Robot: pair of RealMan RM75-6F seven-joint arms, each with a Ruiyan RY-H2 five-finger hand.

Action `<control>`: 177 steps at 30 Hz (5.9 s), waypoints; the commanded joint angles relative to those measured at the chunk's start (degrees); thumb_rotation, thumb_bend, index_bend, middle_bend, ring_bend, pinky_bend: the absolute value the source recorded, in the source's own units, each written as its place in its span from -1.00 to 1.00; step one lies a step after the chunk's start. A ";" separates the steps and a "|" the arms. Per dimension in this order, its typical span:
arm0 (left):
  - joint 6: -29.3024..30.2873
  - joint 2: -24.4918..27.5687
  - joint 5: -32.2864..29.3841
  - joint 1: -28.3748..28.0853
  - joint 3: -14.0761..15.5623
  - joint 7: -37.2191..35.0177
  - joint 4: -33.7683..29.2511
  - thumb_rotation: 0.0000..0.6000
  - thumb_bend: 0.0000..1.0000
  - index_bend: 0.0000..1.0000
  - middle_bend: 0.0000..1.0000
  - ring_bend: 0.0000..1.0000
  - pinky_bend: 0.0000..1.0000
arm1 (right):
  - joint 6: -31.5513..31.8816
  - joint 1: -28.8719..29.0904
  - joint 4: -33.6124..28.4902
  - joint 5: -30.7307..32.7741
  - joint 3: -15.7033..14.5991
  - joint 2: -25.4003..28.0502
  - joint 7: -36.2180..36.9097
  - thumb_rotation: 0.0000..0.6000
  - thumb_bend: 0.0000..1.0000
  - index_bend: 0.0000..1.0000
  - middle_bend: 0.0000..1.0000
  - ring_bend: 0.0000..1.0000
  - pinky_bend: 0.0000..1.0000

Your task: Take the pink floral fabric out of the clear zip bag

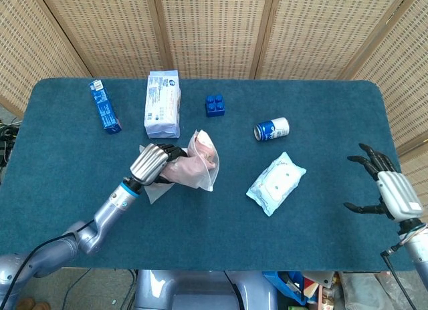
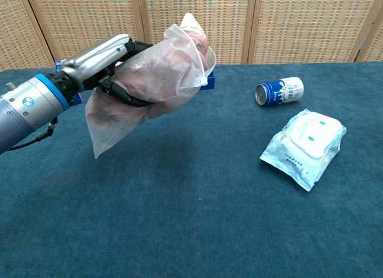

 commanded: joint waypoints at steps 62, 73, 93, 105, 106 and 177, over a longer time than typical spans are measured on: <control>4.97 -15.14 -6.73 -10.89 -7.72 -7.54 5.48 1.00 -0.27 0.14 0.13 0.00 0.21 | -19.50 32.30 -18.21 39.64 11.90 3.47 -17.17 1.00 -1.00 -0.21 -1.00 -1.00 -1.00; 4.64 -15.76 -6.75 -11.50 -7.38 -7.43 6.04 1.00 -0.27 0.14 0.13 0.00 0.21 | -18.46 34.17 -18.02 42.85 10.84 0.67 -19.32 1.00 -1.00 -0.21 -1.00 -1.00 -1.00; 4.77 -16.30 -6.64 -13.41 -7.95 -5.13 4.99 1.00 -0.27 0.14 0.13 0.00 0.21 | -21.43 33.55 -17.31 37.91 9.88 -0.13 -18.36 1.00 -1.00 -0.65 -1.00 -1.00 -1.00; 4.99 -16.13 -7.43 -13.80 -9.07 -5.16 3.63 1.00 -0.27 0.14 0.13 0.00 0.21 | -21.48 33.84 -16.29 35.77 9.00 -1.07 -19.47 1.00 -1.00 -0.58 -1.00 -1.00 -1.00; 4.98 -16.09 -7.46 -13.80 -9.10 -5.16 3.54 1.00 -0.27 0.14 0.13 0.00 0.21 | -21.41 33.90 -16.28 35.82 8.95 -1.17 -19.59 1.00 -1.00 -0.57 -1.00 -1.00 -1.00; -0.44 2.09 -5.85 -5.22 -0.92 -1.33 -10.90 1.00 -0.62 -1.00 -1.00 -1.00 -1.00 | -15.41 25.90 -13.11 18.44 6.36 -5.53 -12.73 1.00 0.32 0.71 -1.00 -1.00 -1.00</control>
